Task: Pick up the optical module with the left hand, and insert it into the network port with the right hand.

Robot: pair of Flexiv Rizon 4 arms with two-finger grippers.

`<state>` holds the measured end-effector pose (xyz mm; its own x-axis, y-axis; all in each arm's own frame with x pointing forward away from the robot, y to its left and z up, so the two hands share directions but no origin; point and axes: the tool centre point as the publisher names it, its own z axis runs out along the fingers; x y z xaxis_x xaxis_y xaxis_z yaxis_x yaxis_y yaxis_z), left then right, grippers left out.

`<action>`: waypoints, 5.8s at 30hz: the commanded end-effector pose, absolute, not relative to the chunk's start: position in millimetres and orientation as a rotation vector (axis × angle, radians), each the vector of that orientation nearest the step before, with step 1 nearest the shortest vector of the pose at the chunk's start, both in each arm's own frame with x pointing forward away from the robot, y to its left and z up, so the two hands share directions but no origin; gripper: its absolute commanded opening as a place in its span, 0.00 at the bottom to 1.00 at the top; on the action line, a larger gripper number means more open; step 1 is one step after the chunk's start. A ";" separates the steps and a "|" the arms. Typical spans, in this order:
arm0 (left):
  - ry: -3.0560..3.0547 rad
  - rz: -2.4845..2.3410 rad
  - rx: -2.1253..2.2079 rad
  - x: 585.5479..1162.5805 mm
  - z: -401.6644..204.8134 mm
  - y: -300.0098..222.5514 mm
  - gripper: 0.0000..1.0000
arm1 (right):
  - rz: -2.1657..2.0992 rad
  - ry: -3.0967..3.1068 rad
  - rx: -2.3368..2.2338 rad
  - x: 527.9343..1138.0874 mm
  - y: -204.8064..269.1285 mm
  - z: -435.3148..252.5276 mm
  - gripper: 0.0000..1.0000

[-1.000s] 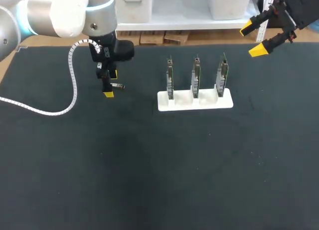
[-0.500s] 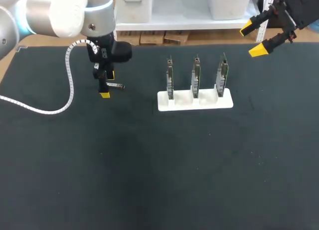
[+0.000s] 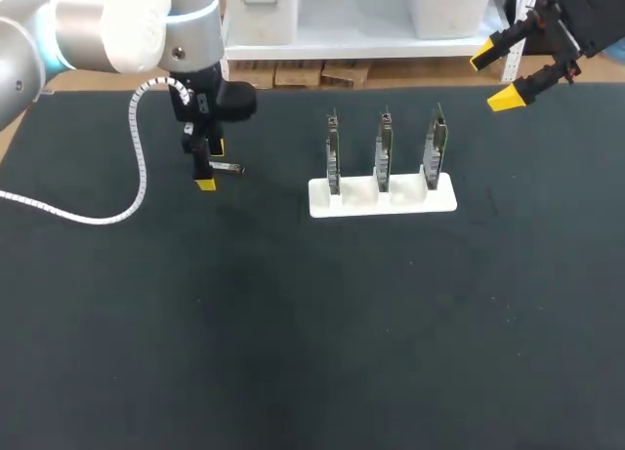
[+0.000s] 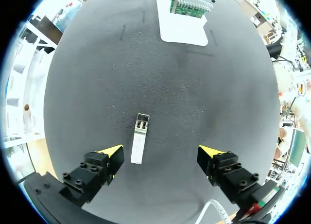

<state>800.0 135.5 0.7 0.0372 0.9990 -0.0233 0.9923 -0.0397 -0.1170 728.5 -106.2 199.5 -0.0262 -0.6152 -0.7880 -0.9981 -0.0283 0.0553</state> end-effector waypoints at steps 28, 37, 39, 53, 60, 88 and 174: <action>-2.096 0.241 -2.175 809.0 -5.7 134.3 1.00 | 0.882 1.696 -1.694 726.8 -106.1 199.7 1.00; -2.093 0.257 -2.166 809.8 -11.2 136.5 1.00 | 0.882 1.696 -1.694 726.8 -106.1 199.7 1.00; -2.094 0.256 -2.164 810.5 -11.2 137.1 1.00 | 0.882 1.696 -1.694 726.8 -106.1 199.7 1.00; -2.088 0.234 -2.169 829.7 -7.2 139.7 1.00 | 0.882 1.696 -1.694 726.8 -106.1 199.7 1.00; -2.081 0.233 -2.173 835.9 -10.1 137.9 1.00 | 0.882 1.696 -1.694 726.8 -106.1 199.7 1.00; -2.057 0.290 -2.153 826.0 -23.0 140.3 0.00 | 0.882 1.696 -1.694 726.8 -106.1 199.7 1.00; -2.249 0.985 -2.940 756.8 131.8 83.6 0.00 | 0.882 1.696 -1.694 726.8 -106.1 199.7 1.00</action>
<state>763.0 82.3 132.8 0.2684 0.6359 -0.7236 0.9490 -0.3033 0.0854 728.4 -106.2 199.5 -0.0262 -0.6152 -0.7880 -0.9981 -0.0283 0.0553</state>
